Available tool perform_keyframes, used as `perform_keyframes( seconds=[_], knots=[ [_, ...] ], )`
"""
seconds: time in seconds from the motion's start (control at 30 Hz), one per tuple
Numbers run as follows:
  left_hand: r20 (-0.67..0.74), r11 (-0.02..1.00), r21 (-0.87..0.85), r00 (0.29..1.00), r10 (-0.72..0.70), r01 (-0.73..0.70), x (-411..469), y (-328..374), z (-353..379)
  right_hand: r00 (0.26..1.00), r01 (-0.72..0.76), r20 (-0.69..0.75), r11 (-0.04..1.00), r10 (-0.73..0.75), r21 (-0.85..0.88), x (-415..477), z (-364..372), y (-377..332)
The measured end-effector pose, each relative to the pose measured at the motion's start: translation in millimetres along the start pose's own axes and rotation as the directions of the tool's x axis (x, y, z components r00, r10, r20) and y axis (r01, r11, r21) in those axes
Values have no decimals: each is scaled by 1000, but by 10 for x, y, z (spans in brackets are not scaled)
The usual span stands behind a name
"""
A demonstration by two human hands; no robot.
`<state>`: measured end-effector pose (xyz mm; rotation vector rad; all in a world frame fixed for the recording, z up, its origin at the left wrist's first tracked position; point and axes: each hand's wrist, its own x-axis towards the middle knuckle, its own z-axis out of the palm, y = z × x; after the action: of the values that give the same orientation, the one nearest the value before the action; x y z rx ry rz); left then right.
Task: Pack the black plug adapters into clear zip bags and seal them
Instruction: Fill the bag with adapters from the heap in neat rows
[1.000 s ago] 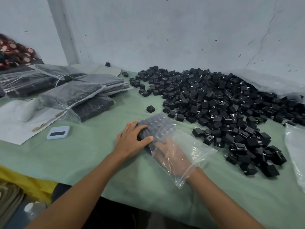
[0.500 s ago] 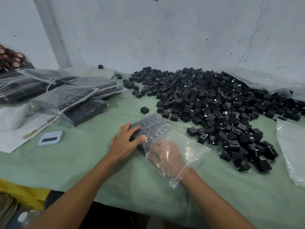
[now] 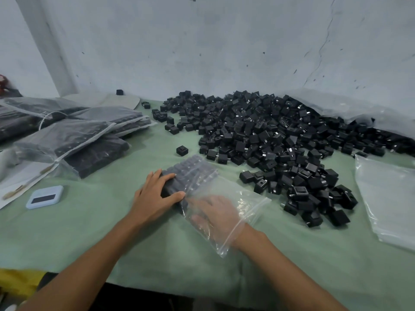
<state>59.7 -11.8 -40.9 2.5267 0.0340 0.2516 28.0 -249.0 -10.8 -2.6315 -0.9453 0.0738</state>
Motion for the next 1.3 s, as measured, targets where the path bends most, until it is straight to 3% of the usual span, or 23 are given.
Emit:
perform_keyframes(
  seconds=[0.07,0.2,0.27,0.37,0.43,0.53,0.6,0.67,0.73,0.8,0.87,0.93,1.0,1.1,1.23,1.3],
  knots=[
    [-2,1000,-4,1000,4,-4,14,-17,12,999,35,-38,993,-31,114,-299,-54,96],
    [7,1000,1,1000,-10,10,32,-30,45,984,-85,-132,960,123,266,-1028,-213,310],
    [-1,1000,-3,1000,-7,7,44,-30,44,932,-124,-288,940,220,317,-1121,-375,481],
    [7,1000,-8,1000,-5,5,46,-27,35,818,-195,-494,950,295,244,-970,-683,769],
    [16,1000,-9,1000,-6,6,33,-23,36,844,-267,-460,960,276,86,-731,-799,961],
    [18,1000,-11,1000,-7,8,22,-11,25,920,-336,-260,931,292,-142,-380,-780,1209],
    [16,1000,-15,1000,0,0,21,-9,15,935,-352,-143,903,325,-248,-239,-736,1296],
    [16,1000,-14,1000,3,-3,21,-4,7,936,-353,-121,892,332,-283,-187,-725,1332],
    [17,1000,-14,1000,-1,2,14,2,3,922,-368,-175,922,346,-117,-233,-733,1321],
    [16,1000,-18,1000,0,0,12,8,-1,882,-363,-233,906,410,219,-363,-792,1258],
    [18,1000,-17,1000,2,-1,16,11,1,836,-282,-272,798,477,533,-574,-873,1151],
    [20,1000,-18,1000,-2,2,23,3,4,816,-195,-255,662,519,724,-855,-906,1003],
    [22,1000,-19,1000,-6,6,28,-10,11,832,-174,-207,595,515,784,-1139,-844,861],
    [18,1000,-16,1000,-3,3,29,-20,26,892,-242,-65,592,448,768,-1363,-642,629],
    [34,999,-31,999,-7,8,21,5,12,918,-269,63,497,392,825,-1127,-339,314],
    [61,999,-36,998,-17,20,8,28,-3,910,-257,97,365,403,895,-915,-214,206]
  ],
)
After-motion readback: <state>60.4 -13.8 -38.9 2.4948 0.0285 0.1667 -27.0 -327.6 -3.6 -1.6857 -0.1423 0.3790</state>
